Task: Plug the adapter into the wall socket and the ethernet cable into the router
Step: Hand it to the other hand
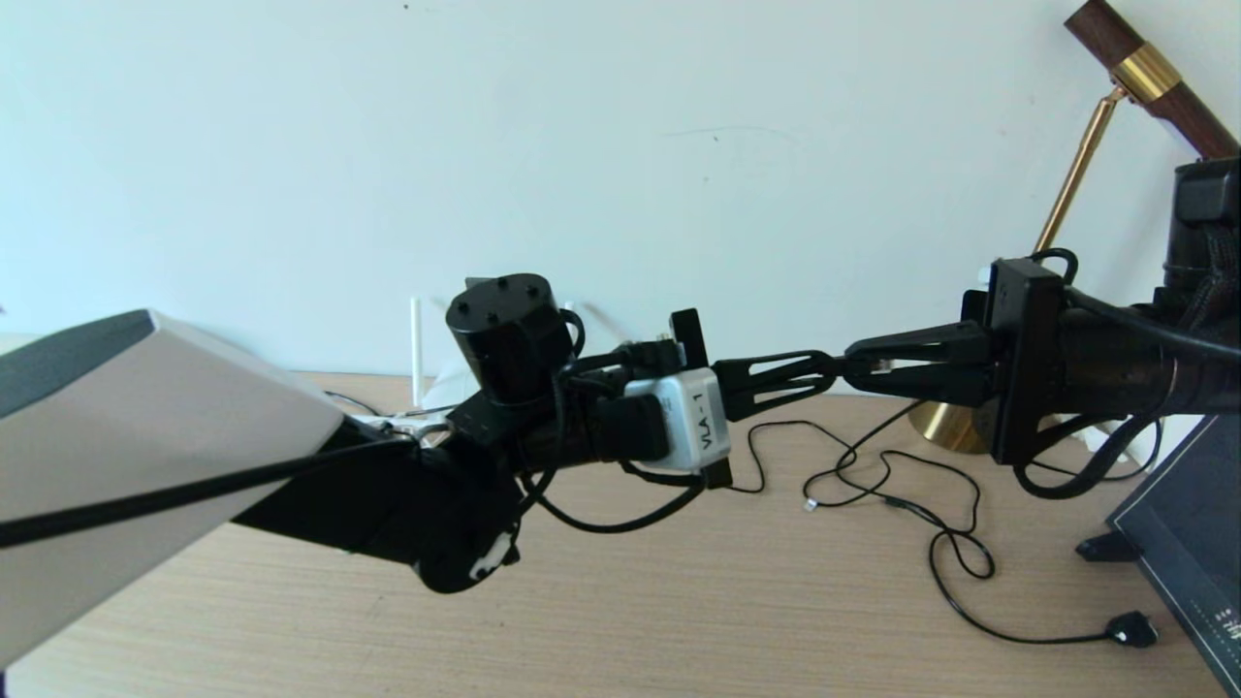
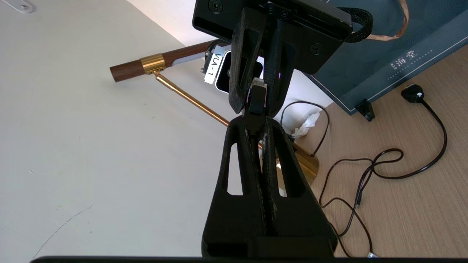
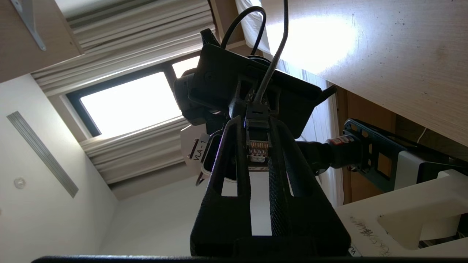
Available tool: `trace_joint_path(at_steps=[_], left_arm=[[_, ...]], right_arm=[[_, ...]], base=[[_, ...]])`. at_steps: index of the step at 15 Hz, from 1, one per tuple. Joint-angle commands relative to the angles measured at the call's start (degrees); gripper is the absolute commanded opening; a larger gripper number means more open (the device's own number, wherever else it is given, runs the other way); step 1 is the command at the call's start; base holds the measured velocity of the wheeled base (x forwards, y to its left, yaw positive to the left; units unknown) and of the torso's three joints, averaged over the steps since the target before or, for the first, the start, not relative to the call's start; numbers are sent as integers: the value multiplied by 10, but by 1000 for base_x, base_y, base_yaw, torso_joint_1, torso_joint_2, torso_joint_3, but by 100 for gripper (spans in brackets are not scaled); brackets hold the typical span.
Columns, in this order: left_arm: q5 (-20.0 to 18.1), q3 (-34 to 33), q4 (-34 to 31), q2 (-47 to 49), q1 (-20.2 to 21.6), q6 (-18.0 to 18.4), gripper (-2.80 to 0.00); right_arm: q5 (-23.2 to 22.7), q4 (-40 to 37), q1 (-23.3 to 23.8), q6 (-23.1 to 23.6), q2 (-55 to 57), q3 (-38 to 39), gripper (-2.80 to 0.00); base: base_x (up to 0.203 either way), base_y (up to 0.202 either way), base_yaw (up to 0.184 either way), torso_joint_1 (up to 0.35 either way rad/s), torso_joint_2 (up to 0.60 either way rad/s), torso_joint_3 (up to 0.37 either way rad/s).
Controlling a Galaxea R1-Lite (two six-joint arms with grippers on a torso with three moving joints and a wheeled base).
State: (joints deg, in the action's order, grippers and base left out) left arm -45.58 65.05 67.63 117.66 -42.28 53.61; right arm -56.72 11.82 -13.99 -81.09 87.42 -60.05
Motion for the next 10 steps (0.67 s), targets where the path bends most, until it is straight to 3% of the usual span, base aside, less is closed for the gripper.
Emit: trace_joint_path(at_steps=[1, 3, 4, 5, 10], left_arm=[[-4, 0, 2, 1, 0, 4, -280], [-4, 0, 2, 1, 0, 3, -280], [-4, 0, 2, 2, 0, 3, -280], [-4, 0, 2, 1, 0, 3, -280], [-4, -1, 2, -1, 5, 2, -280]], right_arm=[[-3, 2, 0, -5, 0, -1, -280], [-3, 2, -1, -5, -1, -2, -280], [-3, 2, -3, -4, -2, -1, -105], [-2, 2, -8, -2, -3, 0, 0], [0, 10, -8, 0, -1, 3, 0]], base=[[0, 0, 0, 0, 0, 0], [0, 0, 0, 0, 0, 0], [0, 0, 0, 0, 0, 0], [0, 0, 0, 0, 0, 0], [0, 0, 0, 0, 0, 0]])
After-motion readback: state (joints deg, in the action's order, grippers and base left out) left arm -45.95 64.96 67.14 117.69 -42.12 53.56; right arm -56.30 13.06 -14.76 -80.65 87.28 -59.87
